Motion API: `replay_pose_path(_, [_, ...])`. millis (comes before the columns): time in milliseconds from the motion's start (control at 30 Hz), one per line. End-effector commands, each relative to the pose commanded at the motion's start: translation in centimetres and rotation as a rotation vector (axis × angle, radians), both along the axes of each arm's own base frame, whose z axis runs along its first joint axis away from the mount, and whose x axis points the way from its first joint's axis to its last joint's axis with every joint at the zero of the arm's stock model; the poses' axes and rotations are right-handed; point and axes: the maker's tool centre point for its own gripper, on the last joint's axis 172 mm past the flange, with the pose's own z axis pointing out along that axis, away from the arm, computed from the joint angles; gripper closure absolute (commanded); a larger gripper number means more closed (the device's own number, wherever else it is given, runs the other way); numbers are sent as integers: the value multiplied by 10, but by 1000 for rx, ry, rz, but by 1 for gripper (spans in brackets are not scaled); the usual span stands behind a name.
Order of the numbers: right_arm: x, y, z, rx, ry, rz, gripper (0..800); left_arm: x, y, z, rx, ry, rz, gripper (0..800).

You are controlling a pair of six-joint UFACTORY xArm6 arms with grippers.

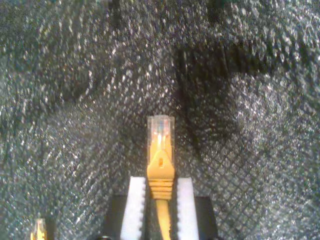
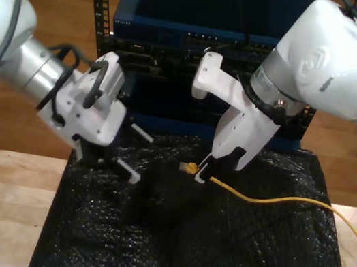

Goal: Grab the cable and plug it in

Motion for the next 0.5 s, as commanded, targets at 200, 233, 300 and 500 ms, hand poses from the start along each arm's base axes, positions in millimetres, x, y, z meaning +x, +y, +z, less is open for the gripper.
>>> replay_pose_path(200, [5,1,10,45,-1,-25,793,11,-10,16,-67,-19,19,1])
replay_pose_path(233, [5,3,12,59,-4,-20,793,12,-10,16,-69,-23,17,1])
replay_pose_path(300, [7,5,19,99,-6,-23,792,12,-11,16,-71,-27,16,1])
replay_pose_path(500, [12,-3,35,206,39,-70,792,11,-11,17,-74,-26,14,1])
